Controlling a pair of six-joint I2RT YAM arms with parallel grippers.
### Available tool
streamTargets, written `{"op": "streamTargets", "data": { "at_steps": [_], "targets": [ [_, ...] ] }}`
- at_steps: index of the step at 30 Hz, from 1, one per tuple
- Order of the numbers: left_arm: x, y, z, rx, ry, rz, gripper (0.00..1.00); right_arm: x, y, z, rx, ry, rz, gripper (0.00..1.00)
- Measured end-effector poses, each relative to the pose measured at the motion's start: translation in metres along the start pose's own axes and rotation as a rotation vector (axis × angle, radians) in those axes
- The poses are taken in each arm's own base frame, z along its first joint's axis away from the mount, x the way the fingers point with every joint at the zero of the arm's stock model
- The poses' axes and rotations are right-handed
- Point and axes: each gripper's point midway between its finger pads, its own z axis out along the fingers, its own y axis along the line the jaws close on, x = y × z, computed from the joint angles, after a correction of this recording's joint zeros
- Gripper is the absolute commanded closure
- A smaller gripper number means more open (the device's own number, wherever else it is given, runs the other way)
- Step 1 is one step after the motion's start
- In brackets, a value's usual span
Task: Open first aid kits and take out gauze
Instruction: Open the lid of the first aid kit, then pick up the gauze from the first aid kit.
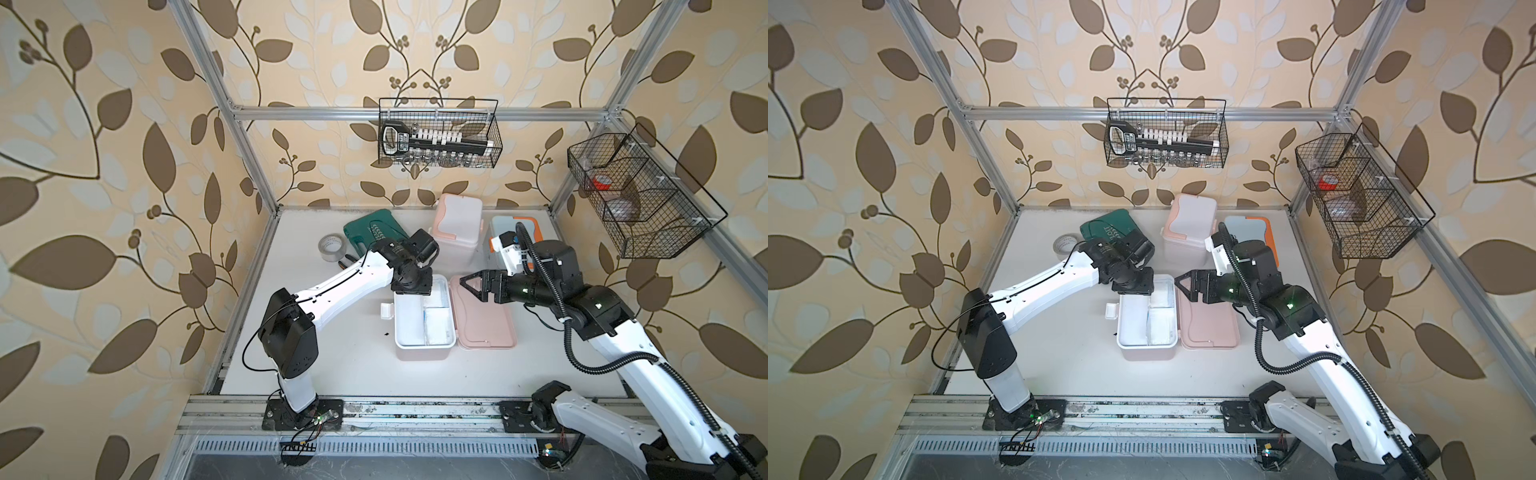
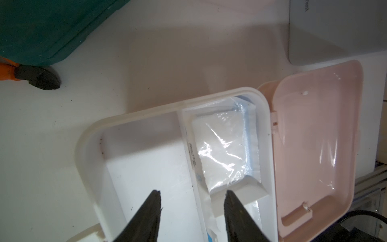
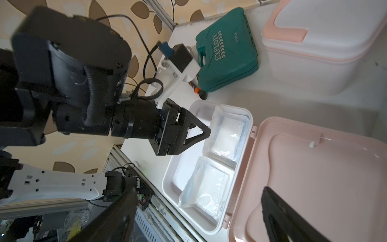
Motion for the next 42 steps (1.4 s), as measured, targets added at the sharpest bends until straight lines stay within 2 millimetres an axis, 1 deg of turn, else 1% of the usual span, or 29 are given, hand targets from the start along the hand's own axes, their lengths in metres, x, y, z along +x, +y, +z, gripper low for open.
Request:
{"op": "streamTargets", "data": {
  "at_steps": [2, 5, 7, 11, 13, 15, 19, 23, 25, 28, 29, 32, 34, 37, 40, 42],
  "targets": [
    [0.001, 0.001, 0.006, -0.012, 0.014, 0.001, 0.54, 0.006, -0.001, 0.008, 0.001, 0.029, 0.002, 0.10],
    [0.001, 0.001, 0.010, -0.021, 0.025, 0.001, 0.58, 0.013, -0.002, 0.016, -0.001, 0.057, 0.001, 0.10],
    [-0.001, 0.000, 0.012, -0.022, 0.028, 0.003, 0.64, 0.017, -0.003, 0.019, -0.002, 0.068, 0.000, 0.10],
    [-0.001, 0.000, 0.016, -0.028, 0.036, 0.010, 0.79, 0.020, -0.003, 0.023, -0.008, 0.076, -0.003, 0.11],
    [-0.001, 0.000, 0.017, -0.028, 0.037, 0.014, 0.82, 0.020, -0.003, 0.024, -0.008, 0.076, -0.003, 0.11],
    [-0.001, 0.000, 0.017, -0.029, 0.037, 0.016, 0.87, 0.020, -0.003, 0.024, -0.012, 0.074, -0.004, 0.11],
    [-0.001, 0.000, 0.017, -0.028, 0.037, 0.018, 1.00, 0.020, -0.002, 0.026, -0.022, 0.074, -0.005, 0.11],
    [-0.001, 0.000, 0.016, -0.027, 0.036, 0.019, 1.00, 0.021, -0.002, 0.027, -0.022, 0.074, -0.005, 0.11],
    [-0.001, 0.000, 0.012, -0.025, 0.031, 0.020, 1.00, 0.022, -0.003, 0.027, -0.022, 0.075, -0.005, 0.11],
    [-0.004, 0.001, -0.002, -0.020, 0.005, 0.020, 1.00, 0.022, -0.002, 0.027, -0.025, 0.076, -0.005, 0.11],
    [-0.005, 0.003, -0.010, -0.017, -0.010, 0.017, 1.00, 0.022, -0.002, 0.027, -0.025, 0.076, -0.005, 0.10],
    [-0.012, 0.007, -0.040, 0.017, -0.074, 0.001, 1.00, 0.023, -0.003, 0.028, -0.025, 0.078, -0.004, 0.06],
    [-0.016, 0.016, -0.063, 0.041, -0.125, -0.022, 1.00, 0.025, -0.004, 0.029, -0.026, 0.082, -0.001, 0.01],
    [-0.021, 0.040, -0.094, 0.069, -0.200, -0.080, 1.00, 0.026, -0.003, 0.030, -0.035, 0.086, 0.002, 0.00],
    [-0.025, 0.075, -0.116, 0.068, -0.269, -0.163, 1.00, 0.027, -0.001, 0.032, -0.046, 0.088, -0.001, 0.00],
    [-0.027, 0.106, -0.127, 0.049, -0.315, -0.236, 1.00, 0.029, 0.000, 0.033, -0.051, 0.092, -0.002, 0.00]
  ]
}}
